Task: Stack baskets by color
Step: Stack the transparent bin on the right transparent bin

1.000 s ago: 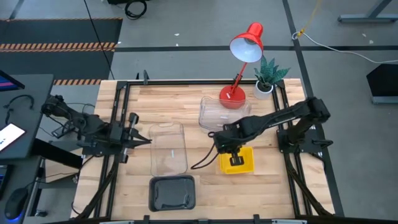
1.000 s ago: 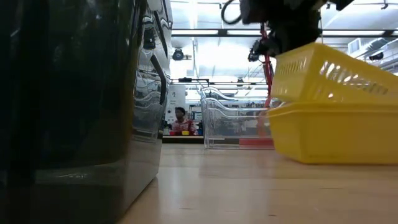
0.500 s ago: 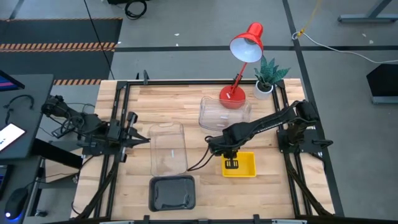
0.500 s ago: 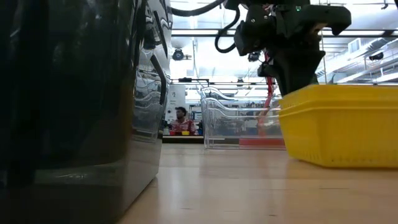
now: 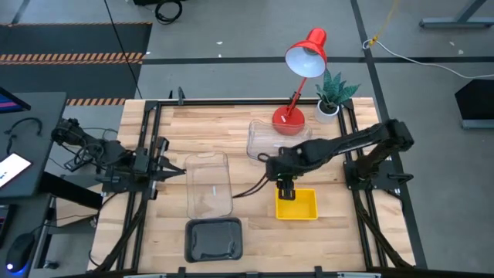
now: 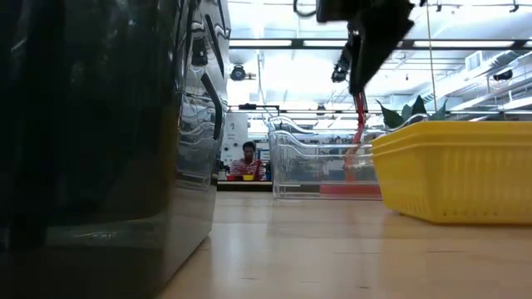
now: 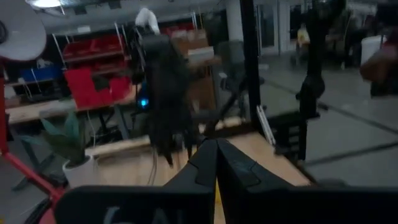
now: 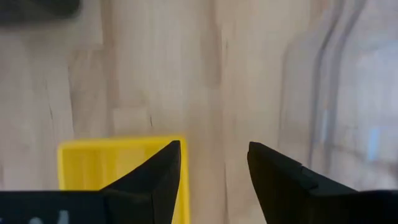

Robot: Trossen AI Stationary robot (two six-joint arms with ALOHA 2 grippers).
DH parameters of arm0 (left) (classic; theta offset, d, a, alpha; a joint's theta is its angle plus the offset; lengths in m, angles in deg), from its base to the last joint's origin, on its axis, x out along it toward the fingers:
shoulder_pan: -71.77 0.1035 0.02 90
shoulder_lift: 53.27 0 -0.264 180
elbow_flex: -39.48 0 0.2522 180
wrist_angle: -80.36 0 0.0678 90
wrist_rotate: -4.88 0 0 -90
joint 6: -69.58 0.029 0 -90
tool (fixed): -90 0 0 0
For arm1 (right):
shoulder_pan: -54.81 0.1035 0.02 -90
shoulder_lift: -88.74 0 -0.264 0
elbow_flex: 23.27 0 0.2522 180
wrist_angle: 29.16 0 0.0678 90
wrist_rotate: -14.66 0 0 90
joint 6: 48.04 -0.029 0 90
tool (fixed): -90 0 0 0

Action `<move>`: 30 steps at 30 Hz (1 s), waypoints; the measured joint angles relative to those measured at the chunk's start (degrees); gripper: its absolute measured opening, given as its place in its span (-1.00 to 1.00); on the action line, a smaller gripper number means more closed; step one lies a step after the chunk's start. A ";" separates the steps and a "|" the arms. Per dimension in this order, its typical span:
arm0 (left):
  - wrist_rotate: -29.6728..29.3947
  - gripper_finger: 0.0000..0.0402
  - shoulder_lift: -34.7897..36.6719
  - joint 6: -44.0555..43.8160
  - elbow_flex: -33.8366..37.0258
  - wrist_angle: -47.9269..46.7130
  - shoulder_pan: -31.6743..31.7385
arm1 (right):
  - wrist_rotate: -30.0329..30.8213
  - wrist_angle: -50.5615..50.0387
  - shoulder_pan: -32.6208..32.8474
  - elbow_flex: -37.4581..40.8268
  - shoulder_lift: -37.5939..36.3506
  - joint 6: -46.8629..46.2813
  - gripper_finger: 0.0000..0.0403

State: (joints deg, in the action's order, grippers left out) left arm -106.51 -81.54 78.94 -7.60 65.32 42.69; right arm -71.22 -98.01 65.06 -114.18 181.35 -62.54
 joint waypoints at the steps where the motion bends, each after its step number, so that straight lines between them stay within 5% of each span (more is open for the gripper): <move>1: -0.04 -0.96 0.00 -0.55 -0.02 -1.29 0.08 | 0.62 1.08 -0.30 0.61 -1.35 0.28 -0.05; 8: -1.61 -0.93 -3.24 -11.25 0.00 -7.81 1.86 | 3.77 13.11 -1.82 7.00 -8.86 1.48 -0.06; 18: -2.26 -0.75 -9.27 -23.66 0.02 -17.62 1.88 | 10.90 20.09 1.65 8.71 -9.26 1.59 -0.07; 26: -2.30 -0.59 -13.40 -25.41 0.05 -24.52 0.60 | 13.97 27.48 3.61 17.07 -12.94 2.32 -0.07; 30: -7.37 -0.58 -16.11 -28.22 0.05 -23.62 2.01 | 14.82 32.67 3.63 22.03 -15.46 2.38 -0.07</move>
State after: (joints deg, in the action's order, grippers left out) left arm -113.88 -97.65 50.73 -7.56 41.70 44.70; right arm -56.41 -65.35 68.68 -92.15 165.89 -60.16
